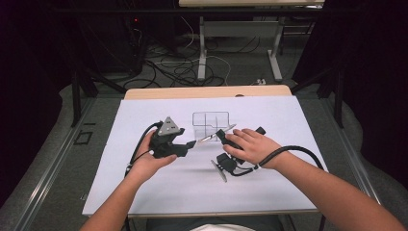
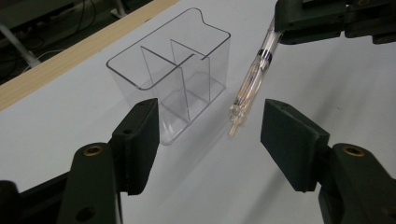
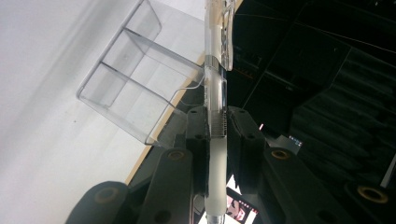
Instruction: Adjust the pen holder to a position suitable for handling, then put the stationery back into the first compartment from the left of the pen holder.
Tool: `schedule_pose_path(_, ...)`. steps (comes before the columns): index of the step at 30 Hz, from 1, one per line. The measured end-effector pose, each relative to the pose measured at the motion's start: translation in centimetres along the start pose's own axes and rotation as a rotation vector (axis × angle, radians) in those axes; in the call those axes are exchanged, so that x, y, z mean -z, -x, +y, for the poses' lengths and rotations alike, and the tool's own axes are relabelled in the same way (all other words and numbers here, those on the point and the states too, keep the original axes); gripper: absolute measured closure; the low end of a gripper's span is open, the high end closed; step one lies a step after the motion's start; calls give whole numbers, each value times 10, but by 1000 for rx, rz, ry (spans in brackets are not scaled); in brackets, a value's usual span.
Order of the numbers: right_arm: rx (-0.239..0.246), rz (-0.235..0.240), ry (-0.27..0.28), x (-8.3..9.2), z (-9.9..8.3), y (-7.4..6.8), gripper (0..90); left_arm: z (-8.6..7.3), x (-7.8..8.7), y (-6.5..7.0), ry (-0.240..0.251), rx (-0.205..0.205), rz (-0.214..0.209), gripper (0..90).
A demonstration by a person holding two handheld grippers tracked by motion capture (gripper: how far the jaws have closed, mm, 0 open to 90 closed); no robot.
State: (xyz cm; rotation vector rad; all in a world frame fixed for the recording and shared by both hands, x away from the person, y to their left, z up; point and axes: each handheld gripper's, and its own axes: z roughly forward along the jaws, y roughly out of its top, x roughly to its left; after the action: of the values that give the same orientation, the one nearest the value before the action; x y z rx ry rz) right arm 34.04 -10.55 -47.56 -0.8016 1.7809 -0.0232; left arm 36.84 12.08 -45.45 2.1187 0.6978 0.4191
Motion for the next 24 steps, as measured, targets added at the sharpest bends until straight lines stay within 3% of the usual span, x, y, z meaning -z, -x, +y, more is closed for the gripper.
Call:
schedule_pose_path(6, 24, 6, 3, 1, 3, -3, 791, 5, -9, 7, -3, -17, -39, 423)
schedule_pose_path(10, 24, 0, 5, 2, 3, -4, 791, 10, -12, 10, -31, -32, -63, 450)
schedule_pose_path(13, 25, 1, 3, 2, 3, -3, 791, 14, -13, 11, -39, -30, -68, 474)
schedule_pose_path(19, 35, 13, -11, 2, 4, -7, 791, 20, -15, 12, -45, -69, -26, 516)
schedule_pose_path(22, 68, -3, 11, 1, 7, -6, 791, 22, -18, 13, -66, -71, -49, 540)
schedule_pose_path(24, 44, -2, 8, 1, 7, -10, 791, 24, -21, 14, -80, -72, -60, 556)
